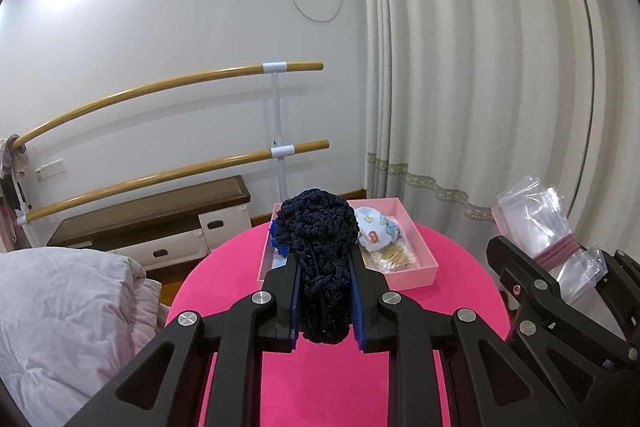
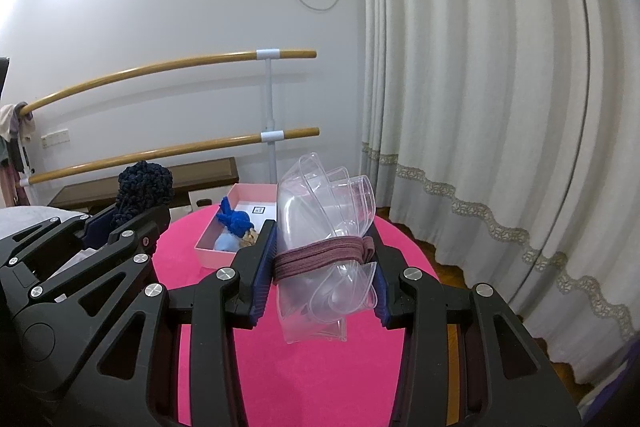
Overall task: Organize soft objects
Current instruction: 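Lift the scrunchie with the left tool while the right tool lifts the plastic bag, then carry the scrunchie and plastic bag over the pink box with both tools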
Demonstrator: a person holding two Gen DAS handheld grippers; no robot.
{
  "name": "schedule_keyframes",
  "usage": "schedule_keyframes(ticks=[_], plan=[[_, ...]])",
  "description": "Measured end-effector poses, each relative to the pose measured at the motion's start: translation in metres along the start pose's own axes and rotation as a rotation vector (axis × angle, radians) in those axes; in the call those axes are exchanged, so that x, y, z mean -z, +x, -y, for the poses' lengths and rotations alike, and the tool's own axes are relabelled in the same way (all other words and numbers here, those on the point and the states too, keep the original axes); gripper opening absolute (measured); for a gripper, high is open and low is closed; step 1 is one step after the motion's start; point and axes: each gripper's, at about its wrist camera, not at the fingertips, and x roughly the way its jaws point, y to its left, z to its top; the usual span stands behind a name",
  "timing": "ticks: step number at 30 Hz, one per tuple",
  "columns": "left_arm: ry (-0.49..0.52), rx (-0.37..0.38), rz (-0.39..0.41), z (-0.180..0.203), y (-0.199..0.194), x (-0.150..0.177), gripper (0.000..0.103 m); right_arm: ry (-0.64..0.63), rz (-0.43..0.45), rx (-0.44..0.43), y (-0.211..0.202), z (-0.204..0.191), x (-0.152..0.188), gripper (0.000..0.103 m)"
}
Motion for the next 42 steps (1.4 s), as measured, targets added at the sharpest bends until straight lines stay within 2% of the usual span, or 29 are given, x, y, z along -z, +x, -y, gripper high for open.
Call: schedule_keyframes(ticks=[11,23,35,39,42], plan=[[-0.002,0.003,-0.023,0.001,0.010,-0.007,0.019,-0.001,-0.011,0.000,0.003,0.001,-0.002,0.038],[-0.002,0.000,-0.079,-0.002,0.051,-0.021,0.019,-0.001,-0.065,-0.014,0.026,0.001,-0.007,0.038],[0.007,-0.013,-0.172,0.003,0.129,-0.056,0.019,-0.006,-0.174,-0.047,0.086,0.001,-0.011,0.038],[0.006,0.008,-0.212,0.000,0.167,-0.075,0.019,-0.014,-0.216,-0.080,0.109,-0.001,-0.014,0.038],[0.008,-0.017,-0.240,-0.004,0.196,-0.090,0.019,-0.024,-0.239,-0.080,0.129,-0.002,-0.019,0.038]])
